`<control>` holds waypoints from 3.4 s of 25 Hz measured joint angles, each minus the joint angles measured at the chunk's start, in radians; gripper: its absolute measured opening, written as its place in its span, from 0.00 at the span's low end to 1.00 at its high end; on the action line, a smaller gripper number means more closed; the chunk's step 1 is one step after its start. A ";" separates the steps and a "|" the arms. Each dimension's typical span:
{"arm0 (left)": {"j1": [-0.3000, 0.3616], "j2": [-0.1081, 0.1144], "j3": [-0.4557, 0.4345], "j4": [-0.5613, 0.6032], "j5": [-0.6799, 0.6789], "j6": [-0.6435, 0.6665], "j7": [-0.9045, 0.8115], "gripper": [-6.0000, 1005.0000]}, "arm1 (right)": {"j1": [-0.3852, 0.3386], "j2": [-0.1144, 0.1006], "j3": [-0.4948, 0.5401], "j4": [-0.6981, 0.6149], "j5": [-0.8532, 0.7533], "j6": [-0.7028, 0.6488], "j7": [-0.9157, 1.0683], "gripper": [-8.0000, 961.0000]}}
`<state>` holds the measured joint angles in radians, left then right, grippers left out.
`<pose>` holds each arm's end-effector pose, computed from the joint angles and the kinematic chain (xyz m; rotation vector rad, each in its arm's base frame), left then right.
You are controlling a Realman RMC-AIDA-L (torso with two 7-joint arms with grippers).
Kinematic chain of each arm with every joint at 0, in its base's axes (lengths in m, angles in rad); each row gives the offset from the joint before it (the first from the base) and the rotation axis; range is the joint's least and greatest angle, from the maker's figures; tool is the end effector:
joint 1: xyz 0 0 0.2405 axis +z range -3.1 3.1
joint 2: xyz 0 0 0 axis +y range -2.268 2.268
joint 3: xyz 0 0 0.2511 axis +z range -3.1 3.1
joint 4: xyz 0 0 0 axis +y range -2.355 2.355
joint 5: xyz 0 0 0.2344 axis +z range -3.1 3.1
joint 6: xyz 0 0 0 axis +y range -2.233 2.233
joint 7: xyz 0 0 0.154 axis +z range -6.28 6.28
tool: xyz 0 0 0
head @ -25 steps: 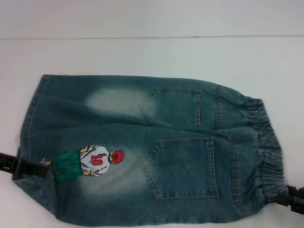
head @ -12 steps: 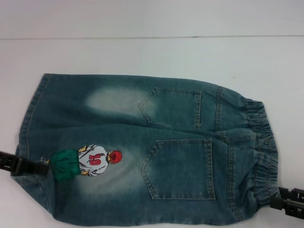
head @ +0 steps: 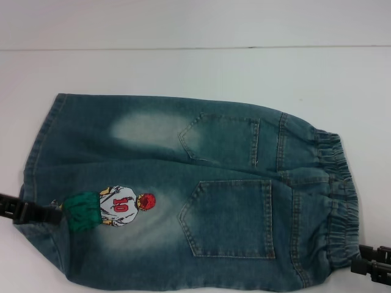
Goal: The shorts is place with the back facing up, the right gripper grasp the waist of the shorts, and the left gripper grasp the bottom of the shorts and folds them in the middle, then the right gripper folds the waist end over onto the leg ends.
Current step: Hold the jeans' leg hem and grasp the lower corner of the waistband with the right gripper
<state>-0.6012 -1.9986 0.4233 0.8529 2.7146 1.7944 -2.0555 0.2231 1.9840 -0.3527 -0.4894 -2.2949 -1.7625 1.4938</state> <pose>-0.3285 0.3244 0.0663 -2.5516 -1.5869 -0.0082 0.3915 0.2006 0.0191 -2.4761 1.4220 0.7354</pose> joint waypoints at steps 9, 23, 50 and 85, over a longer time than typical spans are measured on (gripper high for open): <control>0.000 0.000 0.000 0.000 -0.001 -0.005 0.000 0.05 | 0.003 -0.003 0.000 -0.028 -0.016 0.004 0.042 0.64; 0.000 0.000 0.000 -0.013 -0.001 -0.011 0.003 0.05 | 0.028 -0.003 -0.008 -0.055 -0.043 0.013 0.089 0.63; -0.009 0.003 0.000 -0.017 -0.001 -0.021 0.002 0.05 | 0.017 -0.014 0.035 -0.068 -0.066 0.000 0.112 0.63; -0.014 0.005 0.000 -0.028 -0.002 -0.031 0.003 0.05 | 0.078 -0.004 0.029 -0.067 -0.116 0.029 0.124 0.62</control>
<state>-0.6151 -1.9940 0.4233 0.8248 2.7121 1.7630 -2.0527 0.3011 1.9801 -0.3238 -0.5567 -2.4108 -1.7331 1.6181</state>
